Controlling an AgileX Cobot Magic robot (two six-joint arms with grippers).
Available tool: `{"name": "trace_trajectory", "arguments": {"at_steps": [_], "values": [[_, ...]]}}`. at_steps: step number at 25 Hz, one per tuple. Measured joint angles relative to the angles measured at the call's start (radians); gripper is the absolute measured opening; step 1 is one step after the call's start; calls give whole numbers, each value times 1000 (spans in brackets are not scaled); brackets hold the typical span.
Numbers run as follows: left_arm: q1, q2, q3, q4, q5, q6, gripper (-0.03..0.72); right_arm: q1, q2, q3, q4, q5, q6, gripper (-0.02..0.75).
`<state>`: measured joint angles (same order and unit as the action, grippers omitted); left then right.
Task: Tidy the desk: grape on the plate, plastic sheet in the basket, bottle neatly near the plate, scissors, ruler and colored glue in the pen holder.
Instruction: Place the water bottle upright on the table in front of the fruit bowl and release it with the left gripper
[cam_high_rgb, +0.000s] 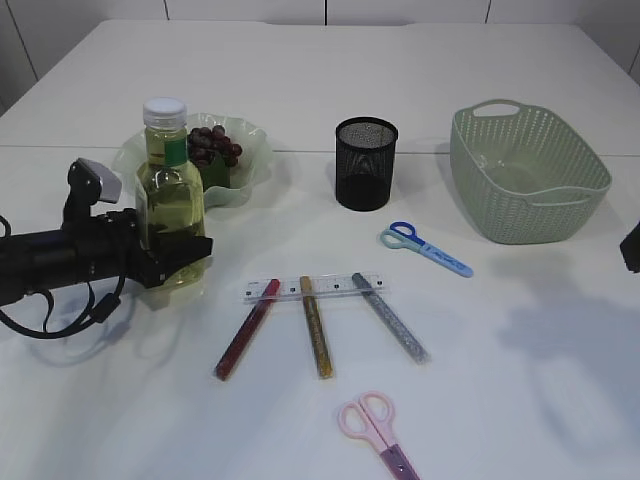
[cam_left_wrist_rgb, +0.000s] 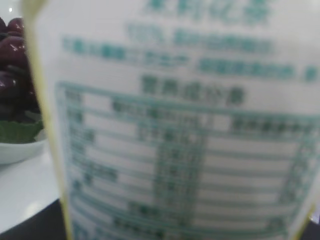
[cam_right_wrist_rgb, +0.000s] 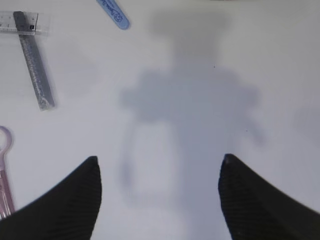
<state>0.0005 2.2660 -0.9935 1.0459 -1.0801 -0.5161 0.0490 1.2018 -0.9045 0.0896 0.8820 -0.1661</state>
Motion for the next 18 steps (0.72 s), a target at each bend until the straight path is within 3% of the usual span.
{"name": "trace_trajectory", "arguments": {"at_steps": [18], "values": [[-6, 66, -10, -131, -55, 68, 441, 0, 0, 0, -2, 0, 0, 564]]}}
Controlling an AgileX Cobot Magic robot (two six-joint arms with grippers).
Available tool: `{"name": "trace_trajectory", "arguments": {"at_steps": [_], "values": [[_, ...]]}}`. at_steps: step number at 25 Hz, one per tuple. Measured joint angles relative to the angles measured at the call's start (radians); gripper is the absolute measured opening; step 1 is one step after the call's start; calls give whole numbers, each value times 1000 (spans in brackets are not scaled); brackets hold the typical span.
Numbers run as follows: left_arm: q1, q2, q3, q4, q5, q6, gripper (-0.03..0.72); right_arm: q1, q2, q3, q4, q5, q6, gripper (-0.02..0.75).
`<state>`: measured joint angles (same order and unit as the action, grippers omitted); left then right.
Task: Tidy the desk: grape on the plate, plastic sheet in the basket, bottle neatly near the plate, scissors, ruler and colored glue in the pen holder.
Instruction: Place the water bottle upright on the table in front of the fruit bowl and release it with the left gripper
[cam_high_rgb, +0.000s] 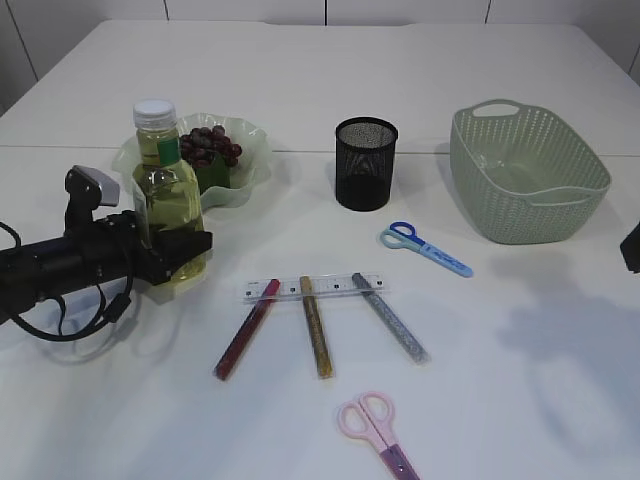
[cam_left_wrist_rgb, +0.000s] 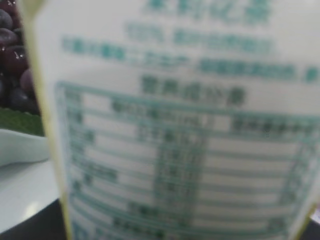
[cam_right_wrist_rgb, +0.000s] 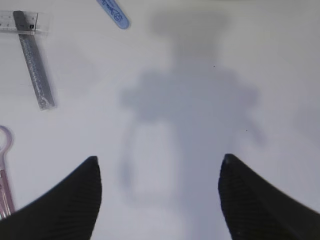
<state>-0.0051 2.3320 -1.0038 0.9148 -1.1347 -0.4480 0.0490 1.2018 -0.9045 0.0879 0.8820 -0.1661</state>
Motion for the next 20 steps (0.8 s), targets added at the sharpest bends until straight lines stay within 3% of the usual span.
{"name": "trace_trajectory", "arguments": {"at_steps": [7, 15, 20], "values": [[0, 0, 0, -4, 0, 0, 452, 0, 0, 0, 0, 0, 0, 564], [0, 0, 0, -4, -2, 2, 567, 0, 0, 0, 0, 10, 0, 564], [0, 0, 0, -4, -2, 5, 590, 0, 0, 0, 0, 12, 0, 564]]}}
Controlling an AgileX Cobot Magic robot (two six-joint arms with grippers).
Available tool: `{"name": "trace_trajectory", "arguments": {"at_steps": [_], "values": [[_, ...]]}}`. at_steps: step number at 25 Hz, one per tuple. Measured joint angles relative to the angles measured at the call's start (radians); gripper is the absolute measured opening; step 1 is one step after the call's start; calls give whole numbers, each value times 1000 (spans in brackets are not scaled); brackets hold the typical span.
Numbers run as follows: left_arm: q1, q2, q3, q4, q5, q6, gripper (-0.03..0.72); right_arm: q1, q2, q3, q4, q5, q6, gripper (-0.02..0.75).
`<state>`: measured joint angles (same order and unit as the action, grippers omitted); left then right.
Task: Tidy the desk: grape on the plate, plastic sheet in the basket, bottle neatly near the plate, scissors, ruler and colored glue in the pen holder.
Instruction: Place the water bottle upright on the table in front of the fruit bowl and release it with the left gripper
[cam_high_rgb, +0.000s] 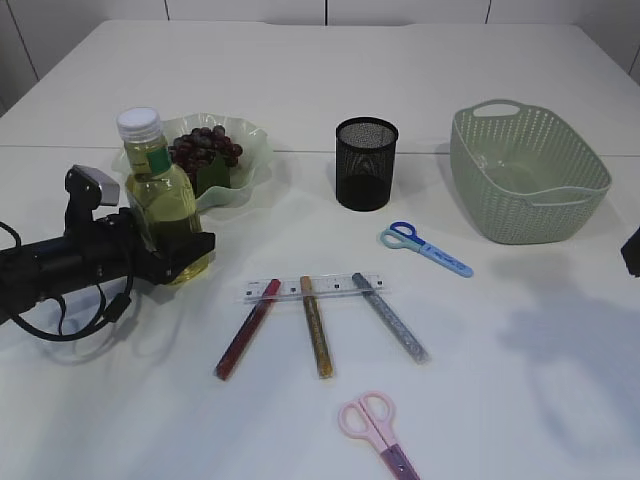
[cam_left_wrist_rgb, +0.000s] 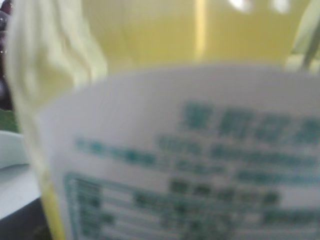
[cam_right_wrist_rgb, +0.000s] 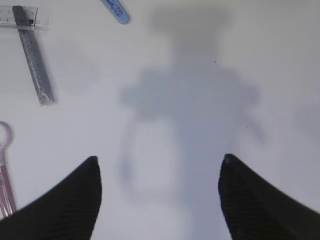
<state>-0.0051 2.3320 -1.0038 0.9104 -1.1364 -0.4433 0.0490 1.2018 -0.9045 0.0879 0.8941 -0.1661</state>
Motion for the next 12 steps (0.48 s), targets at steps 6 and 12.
{"name": "trace_trajectory", "arguments": {"at_steps": [6, 12], "values": [[0, -13, 0, 4, 0, 0, 592, 0, 0, 0, -2, 0, 0, 564], [0, -94, 0, 21, -2, 0, 591, 0, 0, 0, -4, 1, 0, 563]]}}
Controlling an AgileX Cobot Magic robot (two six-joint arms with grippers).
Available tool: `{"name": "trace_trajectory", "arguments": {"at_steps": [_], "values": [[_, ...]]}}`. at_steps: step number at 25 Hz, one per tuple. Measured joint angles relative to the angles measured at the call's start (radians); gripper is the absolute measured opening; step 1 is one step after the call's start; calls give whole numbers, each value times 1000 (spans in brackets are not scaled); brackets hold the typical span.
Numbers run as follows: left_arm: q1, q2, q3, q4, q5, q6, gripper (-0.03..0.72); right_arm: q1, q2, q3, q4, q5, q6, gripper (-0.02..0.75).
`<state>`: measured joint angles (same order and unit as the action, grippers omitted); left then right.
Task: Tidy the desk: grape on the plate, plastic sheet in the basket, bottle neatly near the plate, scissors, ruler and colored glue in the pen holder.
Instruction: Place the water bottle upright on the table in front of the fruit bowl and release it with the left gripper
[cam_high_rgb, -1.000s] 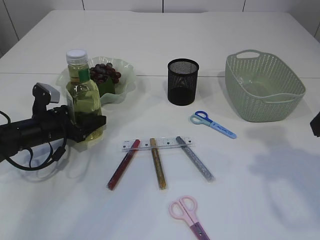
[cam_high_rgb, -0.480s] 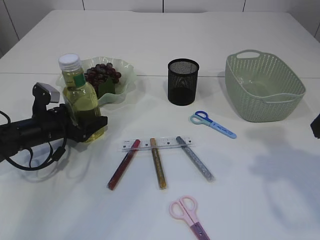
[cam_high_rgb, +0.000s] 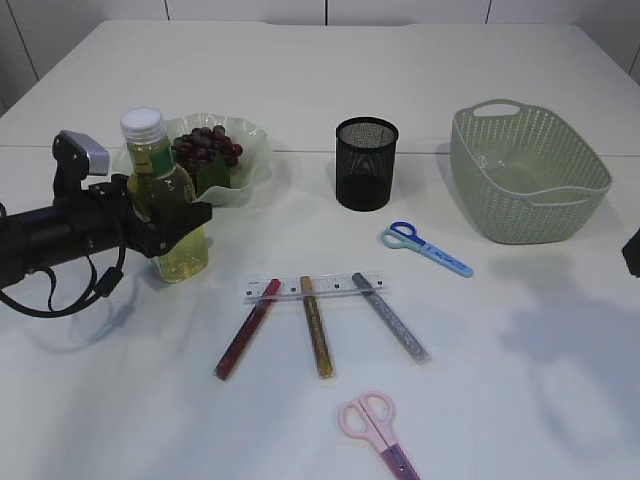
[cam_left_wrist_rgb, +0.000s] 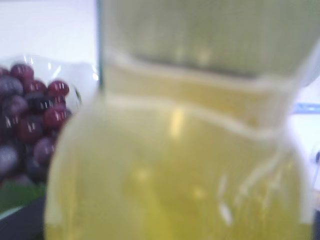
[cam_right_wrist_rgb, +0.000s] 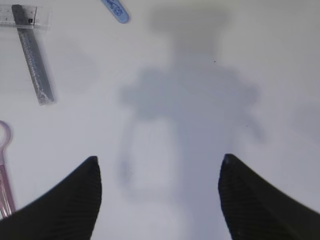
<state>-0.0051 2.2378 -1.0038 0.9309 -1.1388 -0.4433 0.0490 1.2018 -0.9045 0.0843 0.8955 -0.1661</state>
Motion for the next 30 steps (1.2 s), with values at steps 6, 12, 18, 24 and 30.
{"name": "trace_trajectory", "arguments": {"at_steps": [6, 12, 18, 24, 30], "values": [[0, -88, 0, 2, -2, 0, 591, 0, 0, 0, 0, 3, 0, 563], [0, -155, 0, 2, -4, 0, 591, 0, 0, 0, 0, 3, 0, 563], [0, -229, 0, -4, -7, 0, 591, 0, 0, 0, 0, 3, 0, 563], [0, -309, 0, -25, -7, -51, 582, 0, 0, 0, 4, 5, 6, 563], [19, -385, 2, -86, 17, -73, 545, 0, 0, 0, 4, 5, 6, 563]]}}
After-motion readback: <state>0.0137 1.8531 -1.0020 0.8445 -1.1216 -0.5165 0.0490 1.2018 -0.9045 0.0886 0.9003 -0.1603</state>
